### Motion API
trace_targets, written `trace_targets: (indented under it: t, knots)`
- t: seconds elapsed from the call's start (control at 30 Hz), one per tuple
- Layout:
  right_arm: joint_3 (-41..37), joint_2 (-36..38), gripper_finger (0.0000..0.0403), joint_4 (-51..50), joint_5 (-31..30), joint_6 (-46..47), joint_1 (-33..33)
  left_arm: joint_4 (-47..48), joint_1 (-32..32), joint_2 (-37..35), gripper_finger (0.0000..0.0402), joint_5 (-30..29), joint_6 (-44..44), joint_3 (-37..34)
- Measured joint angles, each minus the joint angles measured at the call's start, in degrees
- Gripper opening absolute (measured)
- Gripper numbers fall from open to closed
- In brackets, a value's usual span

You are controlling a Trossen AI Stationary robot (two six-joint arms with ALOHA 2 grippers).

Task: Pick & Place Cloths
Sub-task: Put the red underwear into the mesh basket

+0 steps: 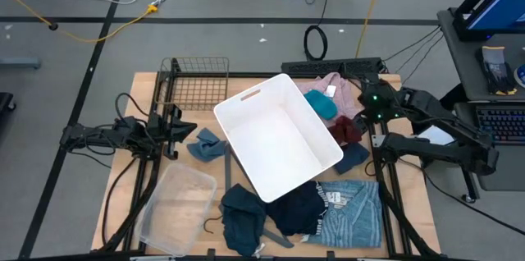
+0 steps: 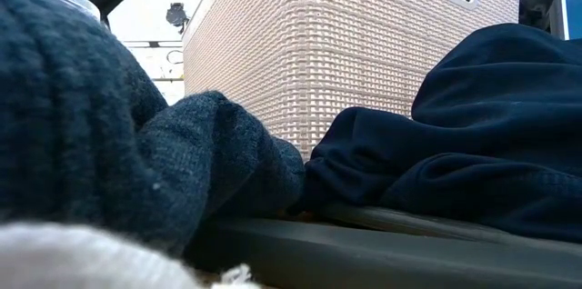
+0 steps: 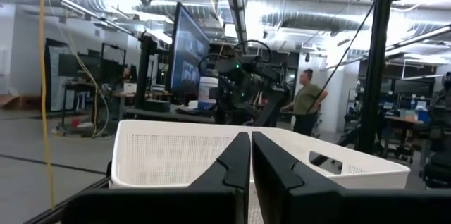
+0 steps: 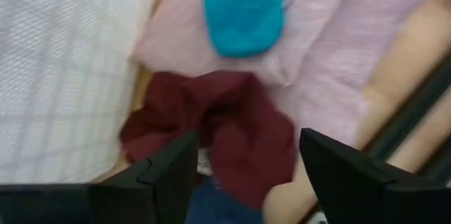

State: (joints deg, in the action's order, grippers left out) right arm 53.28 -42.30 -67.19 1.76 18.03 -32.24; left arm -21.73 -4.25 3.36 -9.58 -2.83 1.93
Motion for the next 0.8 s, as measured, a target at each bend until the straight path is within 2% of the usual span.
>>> trace_targets:
  t: [0.23,0.43,0.8]
  knots:
    - [0.0,-2.7,0.0273,-3.2,1.2,-0.9,1.7,-0.7,0.0,0.0,0.0017,0.0,-0.1,0.0]
    - [0.0,-7.1,0.0274,-3.1,-1.7,2.5,2.7,-0.9,0.0,0.0,0.0017,-0.2,0.0,0.0]
    - [0.0,-14.2,0.0274,-3.0,-1.8,7.1,2.7,-0.9,0.0,0.0,0.0017,-0.6,-0.3,0.0]
